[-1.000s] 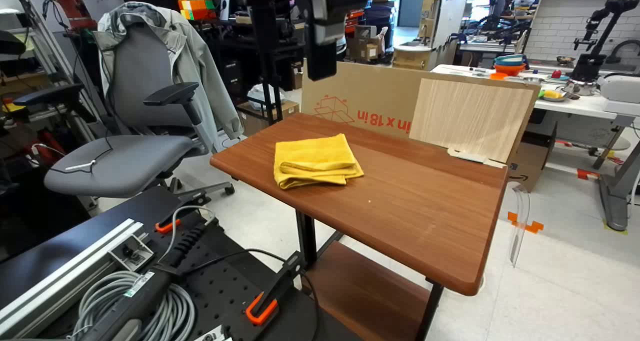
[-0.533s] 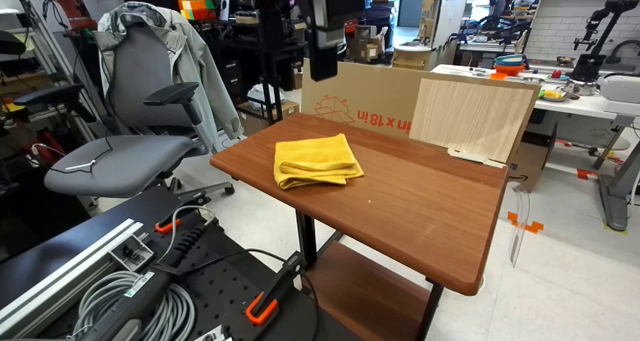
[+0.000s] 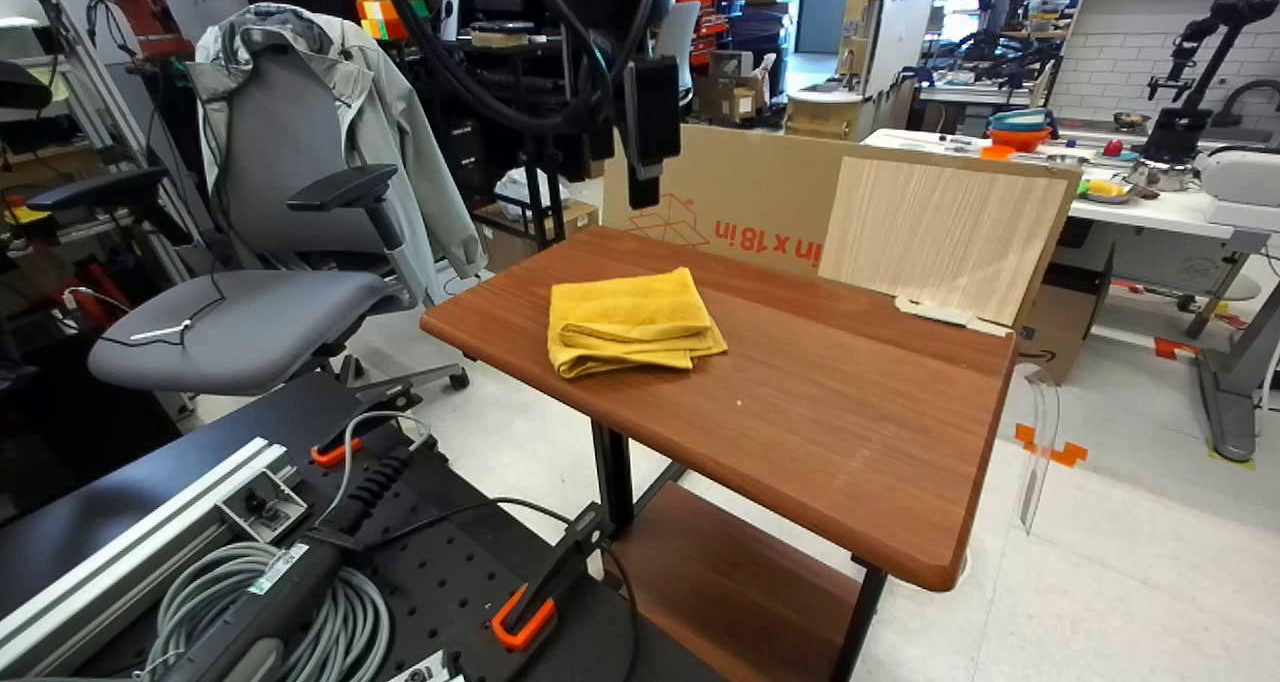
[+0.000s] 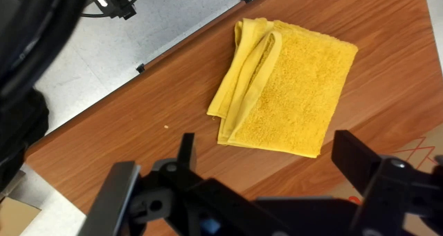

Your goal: Use the yellow towel to wipe the table

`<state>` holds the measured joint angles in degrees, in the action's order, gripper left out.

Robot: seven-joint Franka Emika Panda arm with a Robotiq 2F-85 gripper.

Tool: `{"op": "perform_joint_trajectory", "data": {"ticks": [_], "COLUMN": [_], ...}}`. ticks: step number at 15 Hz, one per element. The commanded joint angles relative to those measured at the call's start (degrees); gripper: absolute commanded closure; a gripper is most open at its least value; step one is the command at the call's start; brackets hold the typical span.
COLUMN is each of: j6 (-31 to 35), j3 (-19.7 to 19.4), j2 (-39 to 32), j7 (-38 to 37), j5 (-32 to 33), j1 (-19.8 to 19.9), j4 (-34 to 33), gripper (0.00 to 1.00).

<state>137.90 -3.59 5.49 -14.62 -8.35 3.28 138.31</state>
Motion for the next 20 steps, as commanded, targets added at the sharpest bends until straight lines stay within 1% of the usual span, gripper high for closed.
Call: {"op": "perform_joint_trajectory", "data": {"ticks": [1, 3, 4, 5, 6, 8, 10, 12, 14, 16, 20], "j6": [3.7, 3.1, 1.6, -1.0, 2.3, 2.2, 1.8, 3.5, 3.5, 4.6, 12.1], "j3": [3.0, 2.3, 1.4, 1.2, 1.2, 0.9, 0.7, 0.2, -0.2, 0.5, 3.3], "j2": [-14.7, -22.0, -25.7, -28.7, -21.7, -27.3, -29.2, -29.3, -30.7, -32.7, -37.4], "j7": [-12.7, -19.9, -22.5, -22.4, -19.3, -20.7, -20.9, -20.5, -21.1, -20.6, -20.6], "j5": [5.8, 11.3, 13.8, 14.0, 11.2, 11.6, 11.6, 10.9, 11.2, 10.4, 4.2], "j1": [-1.5, -4.1, -5.8, -7.0, -5.9, -7.6, -7.9, -7.1, -7.6, -7.8, -8.5], "j4": [-9.9, -15.1, -18.0, -20.9, -13.6, -17.5, -19.4, -17.8, -17.7, -17.7, -18.7], "gripper": [0.00, 0.00, 0.00, 0.00, 0.00, 0.00, 0.00, 0.00, 0.00, 0.00, 0.00]}}
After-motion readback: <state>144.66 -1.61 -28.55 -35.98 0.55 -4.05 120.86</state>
